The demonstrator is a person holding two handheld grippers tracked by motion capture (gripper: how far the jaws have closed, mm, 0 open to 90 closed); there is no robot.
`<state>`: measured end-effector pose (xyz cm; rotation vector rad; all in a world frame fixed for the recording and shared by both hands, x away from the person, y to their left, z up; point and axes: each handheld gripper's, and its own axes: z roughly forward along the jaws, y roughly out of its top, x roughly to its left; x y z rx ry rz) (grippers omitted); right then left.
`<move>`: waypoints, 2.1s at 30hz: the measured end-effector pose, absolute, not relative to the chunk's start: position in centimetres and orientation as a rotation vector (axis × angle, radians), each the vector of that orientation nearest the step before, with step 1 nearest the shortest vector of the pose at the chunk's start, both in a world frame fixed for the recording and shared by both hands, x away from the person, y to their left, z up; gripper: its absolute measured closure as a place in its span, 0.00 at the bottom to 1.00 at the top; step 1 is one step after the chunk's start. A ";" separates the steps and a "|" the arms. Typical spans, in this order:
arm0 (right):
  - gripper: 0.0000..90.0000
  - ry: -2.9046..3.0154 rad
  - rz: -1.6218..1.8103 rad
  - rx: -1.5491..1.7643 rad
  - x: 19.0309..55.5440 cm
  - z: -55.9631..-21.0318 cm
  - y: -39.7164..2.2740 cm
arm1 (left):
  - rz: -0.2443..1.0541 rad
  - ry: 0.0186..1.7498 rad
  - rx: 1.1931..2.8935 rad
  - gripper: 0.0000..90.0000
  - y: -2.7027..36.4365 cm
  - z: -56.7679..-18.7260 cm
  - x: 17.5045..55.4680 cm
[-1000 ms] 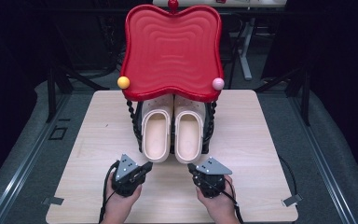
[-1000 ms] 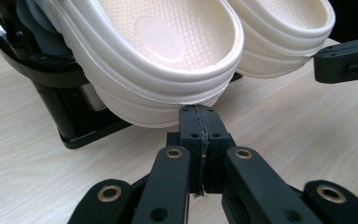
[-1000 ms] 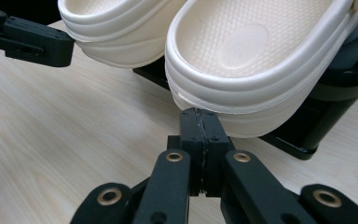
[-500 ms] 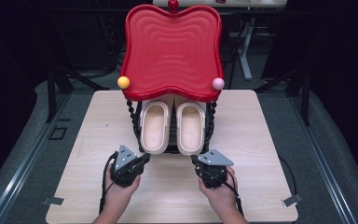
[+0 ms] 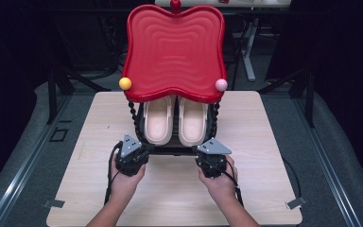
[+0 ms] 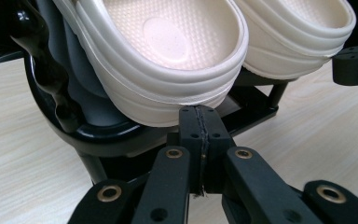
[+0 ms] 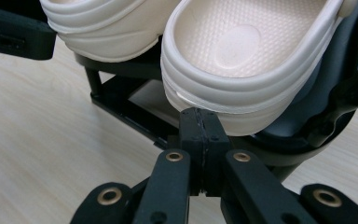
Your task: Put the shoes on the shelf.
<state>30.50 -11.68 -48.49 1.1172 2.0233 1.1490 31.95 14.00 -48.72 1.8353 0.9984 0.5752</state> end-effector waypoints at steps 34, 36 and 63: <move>1.00 2.001 1.151 1.192 34.4 -49.3 -9.9 | 0.566 1.052 1.850 1.00 12.1 -49.6 35.3; 1.00 2.001 1.149 1.191 34.4 -49.3 -10.0 | 0.568 1.046 1.853 1.00 12.2 -49.6 35.3; 0.59 1.822 1.312 1.236 34.5 -46.7 -12.3 | 0.634 1.066 1.733 0.57 13.6 -47.0 36.0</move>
